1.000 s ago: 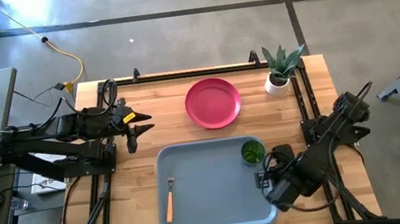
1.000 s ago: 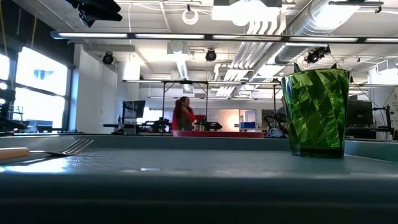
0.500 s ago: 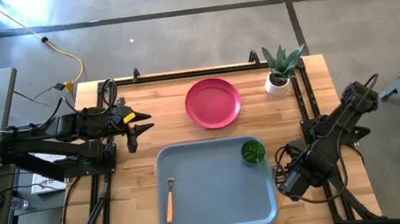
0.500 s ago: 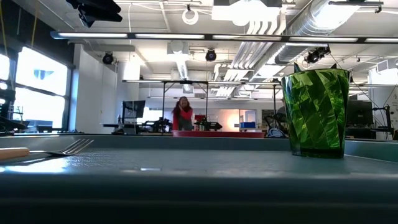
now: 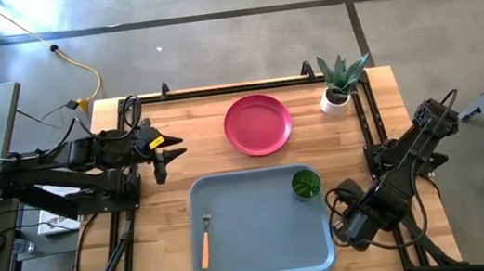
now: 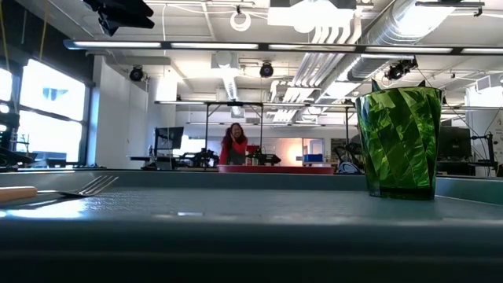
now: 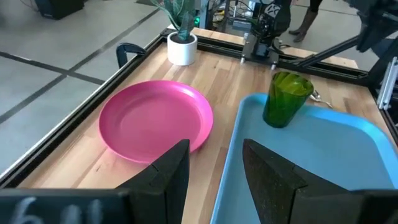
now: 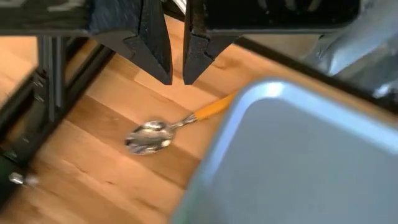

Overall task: Pick and place plate/cup/fork/spoon on tray
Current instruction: Put the yellow spoon on the blue serving tray to the right of the orange fork

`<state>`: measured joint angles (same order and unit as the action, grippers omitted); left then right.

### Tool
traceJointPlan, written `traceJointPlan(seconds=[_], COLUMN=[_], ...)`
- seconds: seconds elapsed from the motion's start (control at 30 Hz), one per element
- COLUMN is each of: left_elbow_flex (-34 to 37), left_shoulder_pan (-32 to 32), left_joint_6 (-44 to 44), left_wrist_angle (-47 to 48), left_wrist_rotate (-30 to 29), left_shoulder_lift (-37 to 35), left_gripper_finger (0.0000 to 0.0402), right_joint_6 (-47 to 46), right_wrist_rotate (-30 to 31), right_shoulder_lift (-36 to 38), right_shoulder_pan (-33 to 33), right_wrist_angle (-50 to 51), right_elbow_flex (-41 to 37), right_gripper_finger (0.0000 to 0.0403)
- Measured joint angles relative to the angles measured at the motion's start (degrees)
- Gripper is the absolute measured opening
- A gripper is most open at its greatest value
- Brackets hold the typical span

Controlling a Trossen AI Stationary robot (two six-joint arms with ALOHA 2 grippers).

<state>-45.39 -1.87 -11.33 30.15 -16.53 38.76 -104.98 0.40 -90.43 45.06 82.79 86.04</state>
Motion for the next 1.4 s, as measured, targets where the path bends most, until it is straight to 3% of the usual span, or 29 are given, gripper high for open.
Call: traceJointPlan(seconds=[0.27, 0.5, 0.7, 0.9, 1.4], left_elbow_flex=[0.0, 0.0, 0.0, 0.0, 0.0], left_shoulder_pan=[0.0, 0.0, -0.07, -0.07, -0.07], left_joint_6=[-6.16, -13.65, -14.15, -15.1, -15.08], left_wrist_angle=[-0.09, -0.09, -0.04, -0.04, 0.01], left_wrist_rotate=[-0.07, -0.07, 1.71, 2.05, 2.05], left_shoulder_lift=[0.01, 0.01, 0.01, 0.01, 0.01], left_gripper_finger=[0.014, 0.014, 0.014, 0.014, 0.014], right_joint_6=[14.92, 39.62, 55.61, 58.91, 69.98], right_wrist_rotate=[0.23, 1.83, 3.09, -5.13, -1.84], right_shoulder_lift=[0.0, -0.22, -0.57, -0.59, -0.6], right_shoulder_pan=[0.49, 0.74, 0.72, 1.97, 3.1], right_wrist_angle=[-0.74, -0.48, -1.23, -6.87, -29.42], right_elbow_flex=[0.0, 0.0, -2.7, -9.93, -21.99], right_gripper_finger=[0.0045, 0.0089, 0.0099, 0.0099, 0.0099])
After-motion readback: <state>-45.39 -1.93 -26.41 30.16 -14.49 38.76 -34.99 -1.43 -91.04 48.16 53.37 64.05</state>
